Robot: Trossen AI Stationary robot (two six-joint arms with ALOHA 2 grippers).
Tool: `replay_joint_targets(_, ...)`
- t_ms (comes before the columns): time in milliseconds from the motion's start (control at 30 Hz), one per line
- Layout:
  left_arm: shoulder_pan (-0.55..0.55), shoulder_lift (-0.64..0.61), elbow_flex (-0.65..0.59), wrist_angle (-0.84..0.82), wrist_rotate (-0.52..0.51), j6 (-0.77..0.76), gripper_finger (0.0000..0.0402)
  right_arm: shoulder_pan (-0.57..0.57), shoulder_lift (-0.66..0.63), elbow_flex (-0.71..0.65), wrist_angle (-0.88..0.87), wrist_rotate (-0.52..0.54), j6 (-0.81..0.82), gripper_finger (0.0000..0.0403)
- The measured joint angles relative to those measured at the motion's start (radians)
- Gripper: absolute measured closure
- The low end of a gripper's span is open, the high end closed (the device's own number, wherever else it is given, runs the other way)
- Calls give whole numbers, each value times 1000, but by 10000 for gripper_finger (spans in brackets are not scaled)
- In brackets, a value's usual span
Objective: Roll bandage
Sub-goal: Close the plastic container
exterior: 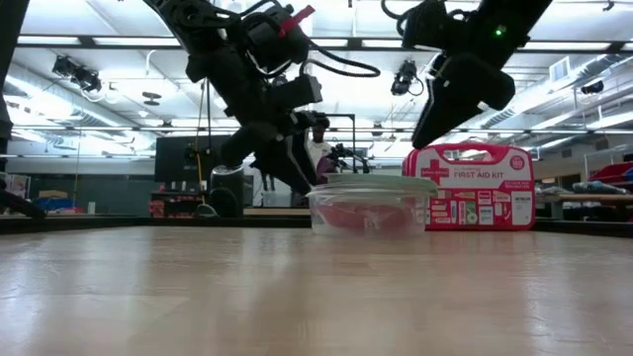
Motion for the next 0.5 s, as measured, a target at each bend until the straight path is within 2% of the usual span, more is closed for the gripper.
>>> replay_joint_targets(500,5,33,1,50,-32,245,229,-10,4,0,36,-7,-24,252)
